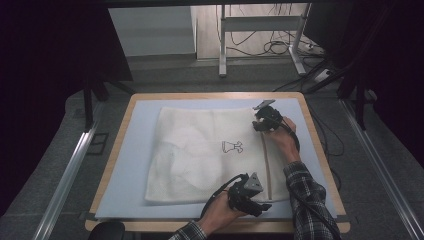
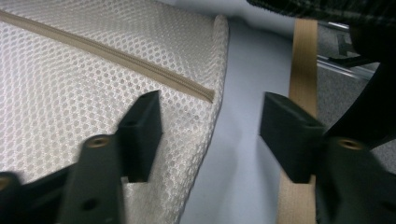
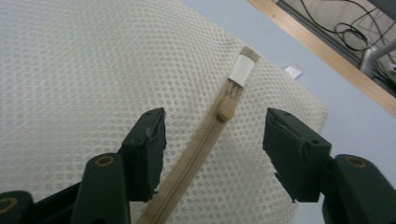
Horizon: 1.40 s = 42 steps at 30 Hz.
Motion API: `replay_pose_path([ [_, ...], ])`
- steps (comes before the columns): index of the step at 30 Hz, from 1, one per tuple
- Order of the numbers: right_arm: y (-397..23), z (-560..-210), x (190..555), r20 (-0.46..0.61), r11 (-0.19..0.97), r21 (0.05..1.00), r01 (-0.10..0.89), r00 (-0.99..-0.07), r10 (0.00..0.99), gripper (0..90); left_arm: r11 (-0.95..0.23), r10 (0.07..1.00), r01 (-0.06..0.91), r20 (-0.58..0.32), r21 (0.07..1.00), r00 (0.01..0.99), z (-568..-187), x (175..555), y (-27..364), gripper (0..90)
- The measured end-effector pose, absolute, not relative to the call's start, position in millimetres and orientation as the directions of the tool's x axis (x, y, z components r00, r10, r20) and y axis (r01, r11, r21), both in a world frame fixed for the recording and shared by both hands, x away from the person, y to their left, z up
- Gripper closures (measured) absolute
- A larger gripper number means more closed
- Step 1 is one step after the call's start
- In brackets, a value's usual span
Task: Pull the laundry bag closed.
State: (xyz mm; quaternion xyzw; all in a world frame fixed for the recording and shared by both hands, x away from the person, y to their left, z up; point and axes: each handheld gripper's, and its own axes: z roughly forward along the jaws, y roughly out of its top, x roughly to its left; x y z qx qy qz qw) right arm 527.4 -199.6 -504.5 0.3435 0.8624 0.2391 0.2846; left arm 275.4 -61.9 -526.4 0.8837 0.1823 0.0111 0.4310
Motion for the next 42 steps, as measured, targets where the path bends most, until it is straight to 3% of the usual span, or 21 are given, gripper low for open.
replay_pose_path([
  [5, -201, -504, 526, -0.270, 0.623, 0.628, 0.467, -0.620, 0.737, 33.1, -0.562, 0.317, 0.309, -0.146, 0.767, 0.937, -525, 275, -56, 21.2],
  [17, -197, -498, 517, -0.197, 0.602, 0.651, 0.462, -0.664, 0.722, 22.4, -0.558, 0.307, 0.323, -0.172, 0.764, 0.936, -522, 279, -32, 8.9],
  [25, -192, -499, 509, -0.158, 0.629, 0.615, 0.475, -0.708, 0.688, 7.9, -0.566, 0.324, 0.305, -0.134, 0.766, 0.937, -516, 274, -20, 5.4],
  [33, -197, -497, 503, -0.055, 0.567, 0.636, 0.524, -0.702, 0.710, 3.0, -0.604, 0.321, 0.270, -0.082, 0.749, 0.944, -517, 265, -8, 4.0],
  [42, -198, -492, 488, -0.023, 0.548, 0.663, 0.510, -0.718, 0.696, 0.8, -0.599, 0.319, 0.256, -0.067, 0.759, 0.945, -515, 259, 1, 2.3],
])
